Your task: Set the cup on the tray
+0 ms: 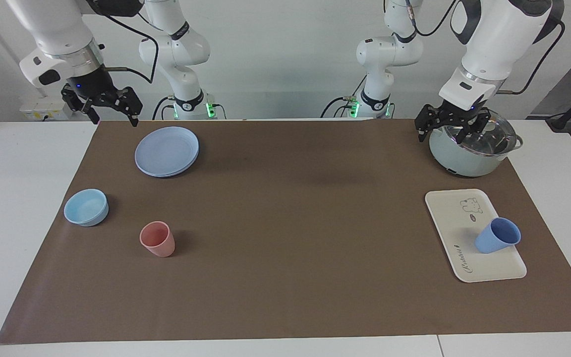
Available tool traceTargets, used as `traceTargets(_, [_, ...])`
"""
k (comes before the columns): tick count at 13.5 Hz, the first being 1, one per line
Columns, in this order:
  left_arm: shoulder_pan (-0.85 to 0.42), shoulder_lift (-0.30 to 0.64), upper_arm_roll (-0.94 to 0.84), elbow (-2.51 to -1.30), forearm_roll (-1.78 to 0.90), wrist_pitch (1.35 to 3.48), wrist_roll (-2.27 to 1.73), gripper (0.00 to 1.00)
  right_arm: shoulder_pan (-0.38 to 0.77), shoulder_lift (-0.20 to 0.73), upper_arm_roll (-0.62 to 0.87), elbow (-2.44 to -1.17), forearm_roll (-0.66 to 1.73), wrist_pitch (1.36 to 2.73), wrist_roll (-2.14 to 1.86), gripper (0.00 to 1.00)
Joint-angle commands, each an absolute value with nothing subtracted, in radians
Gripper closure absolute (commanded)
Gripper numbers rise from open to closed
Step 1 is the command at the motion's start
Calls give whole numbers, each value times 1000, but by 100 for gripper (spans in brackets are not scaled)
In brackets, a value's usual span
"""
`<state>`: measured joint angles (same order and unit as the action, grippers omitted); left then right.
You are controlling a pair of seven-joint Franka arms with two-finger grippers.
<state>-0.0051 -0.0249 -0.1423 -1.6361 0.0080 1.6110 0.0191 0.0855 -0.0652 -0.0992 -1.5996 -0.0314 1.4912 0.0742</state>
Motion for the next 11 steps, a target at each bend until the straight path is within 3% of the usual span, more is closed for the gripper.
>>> traceTargets(1, [-6, -46, -129, -1670, -5, 1617, 12, 0, 78, -71, -92, -1605, -32, 1482, 61, 0])
traceTargets(11, [-14, -44, -129, -1669, -3, 1629, 11, 0, 78, -71, -92, -1605, -32, 1483, 61, 0])
